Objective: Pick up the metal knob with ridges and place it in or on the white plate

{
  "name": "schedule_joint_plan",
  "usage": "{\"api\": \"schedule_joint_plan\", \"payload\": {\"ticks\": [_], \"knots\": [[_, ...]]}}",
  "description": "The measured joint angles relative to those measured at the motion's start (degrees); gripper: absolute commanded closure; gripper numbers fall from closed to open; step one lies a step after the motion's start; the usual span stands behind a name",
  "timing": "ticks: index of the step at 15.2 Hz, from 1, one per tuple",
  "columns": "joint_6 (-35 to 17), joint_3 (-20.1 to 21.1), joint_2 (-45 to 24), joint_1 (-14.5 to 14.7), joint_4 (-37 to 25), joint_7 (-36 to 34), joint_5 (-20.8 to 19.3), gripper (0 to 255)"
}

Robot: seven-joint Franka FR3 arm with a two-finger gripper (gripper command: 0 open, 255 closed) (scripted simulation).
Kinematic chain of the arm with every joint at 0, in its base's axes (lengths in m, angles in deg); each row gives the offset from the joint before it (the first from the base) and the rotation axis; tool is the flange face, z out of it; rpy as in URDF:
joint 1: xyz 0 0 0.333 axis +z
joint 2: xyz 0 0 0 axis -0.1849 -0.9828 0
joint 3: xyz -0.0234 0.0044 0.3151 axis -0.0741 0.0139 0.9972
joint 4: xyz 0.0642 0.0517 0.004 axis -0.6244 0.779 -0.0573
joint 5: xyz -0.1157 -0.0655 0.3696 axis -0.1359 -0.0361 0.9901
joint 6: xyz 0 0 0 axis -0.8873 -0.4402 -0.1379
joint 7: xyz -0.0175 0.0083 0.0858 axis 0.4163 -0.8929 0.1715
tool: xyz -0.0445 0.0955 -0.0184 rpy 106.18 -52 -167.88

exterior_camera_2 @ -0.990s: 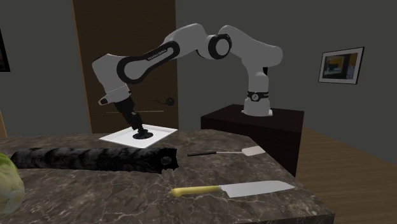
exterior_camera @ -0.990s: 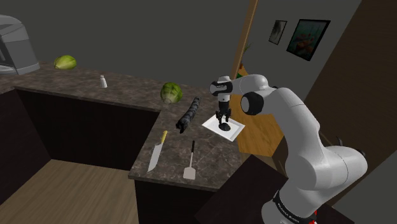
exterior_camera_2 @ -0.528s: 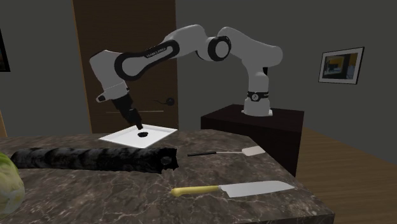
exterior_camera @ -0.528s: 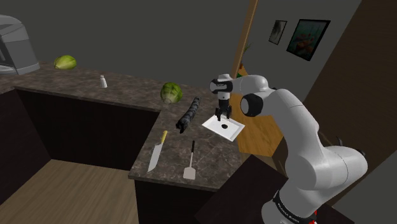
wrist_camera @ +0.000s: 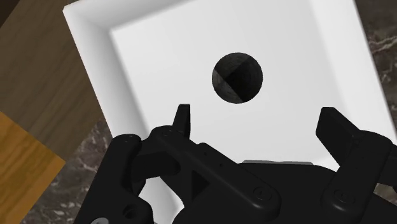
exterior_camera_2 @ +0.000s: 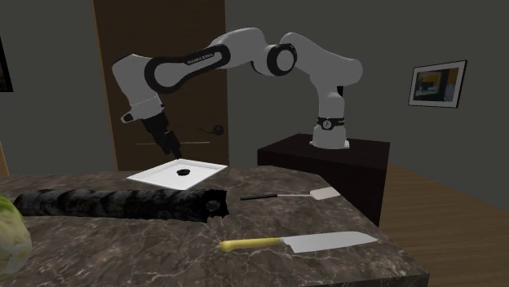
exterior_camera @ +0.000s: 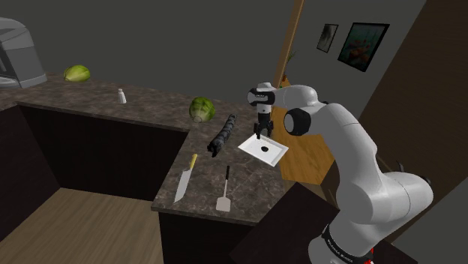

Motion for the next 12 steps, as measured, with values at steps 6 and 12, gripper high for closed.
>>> {"api": "schedule_joint_plan", "payload": {"ticks": [6,12], "knots": [[-37.4,0.9,21.5,0.1,45.6,2.4,3.6,0],[-52.0,1.6,22.3,-0.6,53.7,3.6,5.2,0]]}}
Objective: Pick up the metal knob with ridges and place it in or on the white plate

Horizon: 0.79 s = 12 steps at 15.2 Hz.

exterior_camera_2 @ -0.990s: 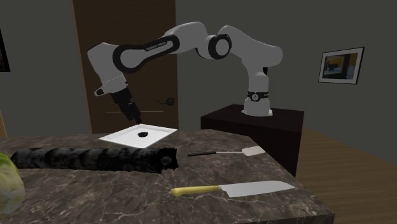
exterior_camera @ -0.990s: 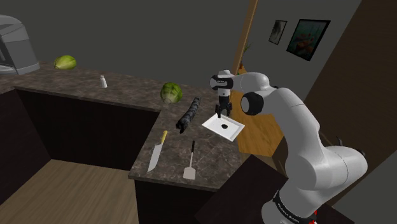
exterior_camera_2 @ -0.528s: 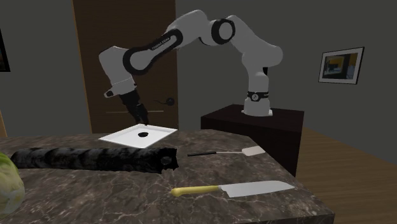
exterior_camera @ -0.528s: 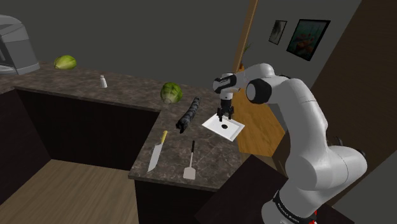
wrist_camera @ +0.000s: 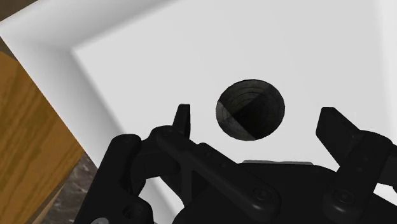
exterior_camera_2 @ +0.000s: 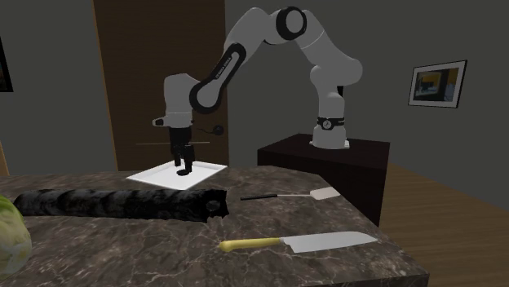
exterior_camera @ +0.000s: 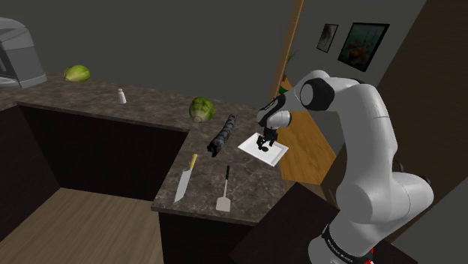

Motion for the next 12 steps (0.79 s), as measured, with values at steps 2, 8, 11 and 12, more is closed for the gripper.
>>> {"api": "schedule_joint_plan", "payload": {"ticks": [2,8,11,12], "knots": [[-0.8,0.1,-1.0,-0.2,-0.3,0.2,0.1,0],[-1.1,0.2,-1.6,-0.2,-0.6,0.2,0.2,0],[-0.4,0.4,-1.3,-0.1,-0.7,0.2,0.2,255],[-0.6,0.4,-1.2,-0.1,-0.6,0.2,0.2,255]]}}
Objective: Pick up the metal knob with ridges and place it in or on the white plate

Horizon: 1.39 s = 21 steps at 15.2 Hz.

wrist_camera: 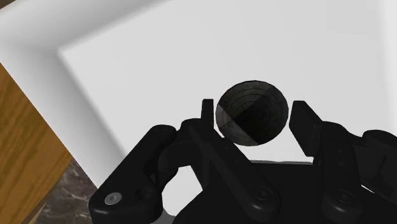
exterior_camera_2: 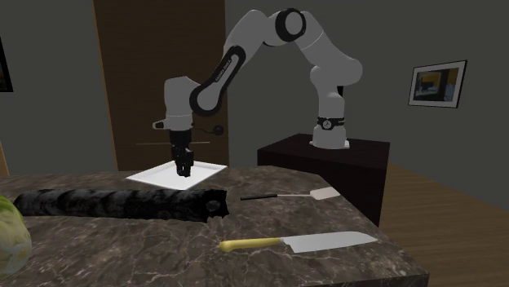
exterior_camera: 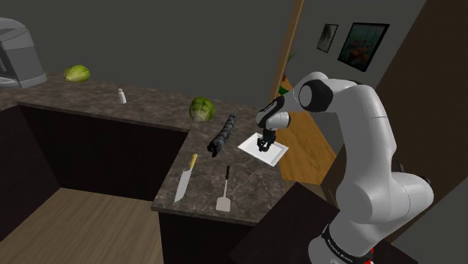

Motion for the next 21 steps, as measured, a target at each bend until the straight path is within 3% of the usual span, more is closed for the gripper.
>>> {"api": "schedule_joint_plan", "payload": {"ticks": [9,21], "knots": [[-0.3,-0.2,0.5,0.0,0.5,0.0,-0.1,255],[5.0,-1.1,7.6,0.5,2.8,-0.4,-0.9,255]]}}
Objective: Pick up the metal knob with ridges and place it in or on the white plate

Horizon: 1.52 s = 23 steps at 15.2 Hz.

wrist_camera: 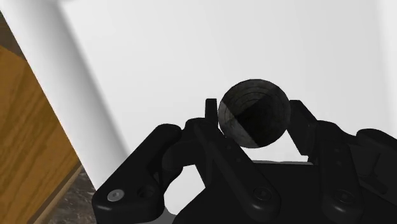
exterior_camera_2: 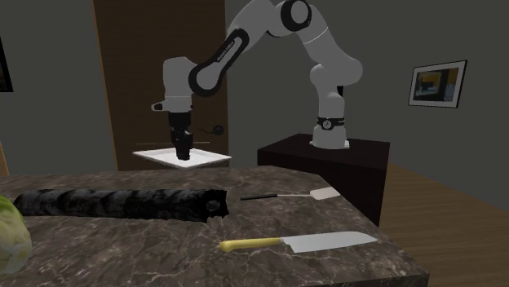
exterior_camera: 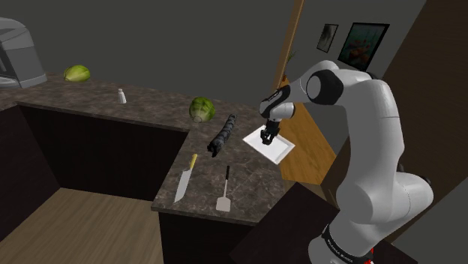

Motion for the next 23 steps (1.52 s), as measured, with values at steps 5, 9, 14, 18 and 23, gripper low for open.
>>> {"api": "schedule_joint_plan", "payload": {"ticks": [5,9,14,18,23], "knots": [[2.4,-0.3,2.6,0.3,0.1,-0.3,-0.4,255],[4.2,-0.3,2.3,0.5,-2.3,-0.7,-0.5,255],[2.3,-0.1,-0.1,0.4,-2.7,-0.7,-0.2,255],[0.3,0.2,-2.7,0.2,-3.2,-0.5,0.1,255],[-1.7,0.5,-5.4,-0.1,-3.9,-0.3,0.4,255]]}}
